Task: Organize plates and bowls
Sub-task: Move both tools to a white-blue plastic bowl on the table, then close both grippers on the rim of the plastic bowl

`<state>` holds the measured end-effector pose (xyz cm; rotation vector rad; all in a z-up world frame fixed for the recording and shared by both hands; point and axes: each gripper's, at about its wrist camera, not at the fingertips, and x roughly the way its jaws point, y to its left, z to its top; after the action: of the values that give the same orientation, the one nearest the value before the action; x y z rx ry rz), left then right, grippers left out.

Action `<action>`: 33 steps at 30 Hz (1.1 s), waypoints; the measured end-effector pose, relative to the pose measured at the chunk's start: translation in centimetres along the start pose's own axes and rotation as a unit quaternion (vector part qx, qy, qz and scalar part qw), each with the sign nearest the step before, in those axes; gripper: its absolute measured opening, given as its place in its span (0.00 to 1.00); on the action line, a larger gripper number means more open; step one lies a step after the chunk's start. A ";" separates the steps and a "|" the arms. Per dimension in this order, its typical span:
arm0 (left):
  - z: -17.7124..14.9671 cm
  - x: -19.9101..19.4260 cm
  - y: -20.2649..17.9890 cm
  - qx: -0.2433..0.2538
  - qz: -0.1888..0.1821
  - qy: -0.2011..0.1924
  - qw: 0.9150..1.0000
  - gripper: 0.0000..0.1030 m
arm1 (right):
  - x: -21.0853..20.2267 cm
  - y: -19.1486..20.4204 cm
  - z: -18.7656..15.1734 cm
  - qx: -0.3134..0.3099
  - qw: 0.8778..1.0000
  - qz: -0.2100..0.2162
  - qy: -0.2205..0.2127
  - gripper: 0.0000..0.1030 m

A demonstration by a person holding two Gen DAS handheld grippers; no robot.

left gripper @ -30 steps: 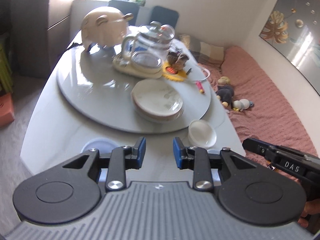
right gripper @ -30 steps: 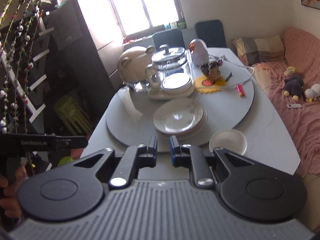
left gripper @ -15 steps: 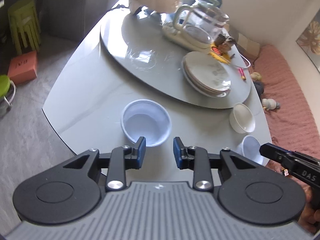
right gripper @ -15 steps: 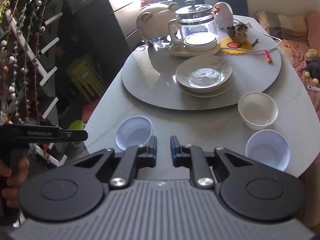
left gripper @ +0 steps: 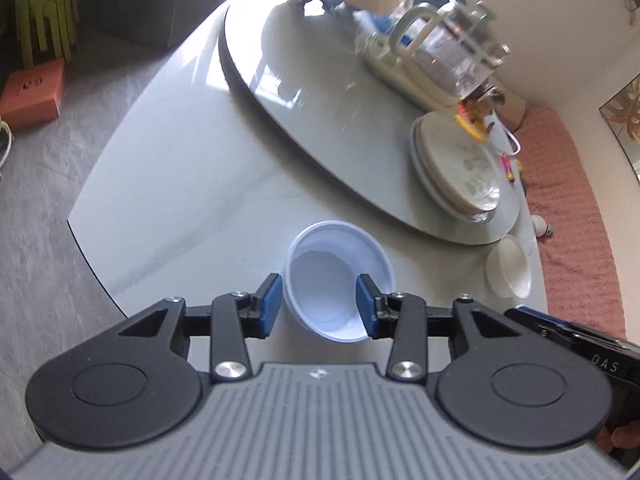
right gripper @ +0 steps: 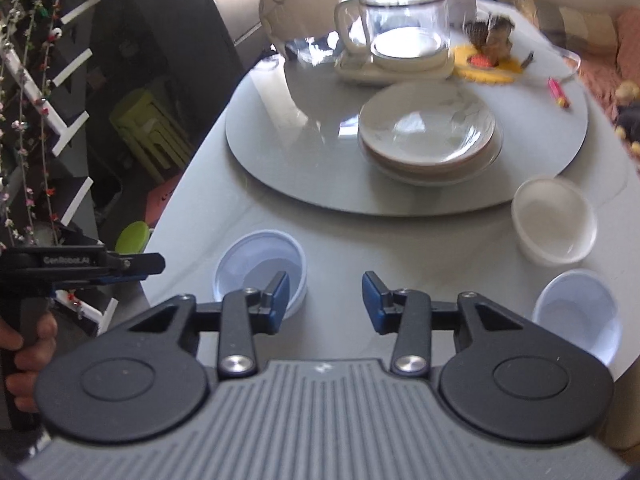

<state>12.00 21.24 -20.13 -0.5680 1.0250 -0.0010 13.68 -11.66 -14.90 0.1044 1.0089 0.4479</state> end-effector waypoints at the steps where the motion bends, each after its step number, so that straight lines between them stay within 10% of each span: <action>1: 0.2 0.7 0.3 -0.002 -0.002 0.006 1.000 0.45 | 1.0 0.1 0.1 0.011 1.000 0.003 0.014 0.41; 13: 1.4 8.8 3.3 -0.024 -0.016 0.048 0.998 0.42 | 10.1 1.5 -0.6 0.047 0.996 -0.005 0.078 0.40; 20: 1.6 10.9 3.1 -0.007 -0.017 0.065 0.998 0.14 | 12.2 1.5 -1.2 0.066 0.994 -0.017 0.086 0.39; 26: 2.1 11.2 2.1 0.017 -0.025 0.067 0.997 0.08 | 12.4 1.4 -1.3 0.080 0.992 -0.015 0.092 0.17; 33: 3.2 11.2 -0.2 0.037 -0.043 0.074 0.996 0.08 | 11.2 0.2 -0.6 0.104 0.991 -0.019 0.080 0.14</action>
<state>20.60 19.59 -27.88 -0.5504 1.1390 -0.1589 18.12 -6.95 -24.08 0.2378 1.2120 0.3181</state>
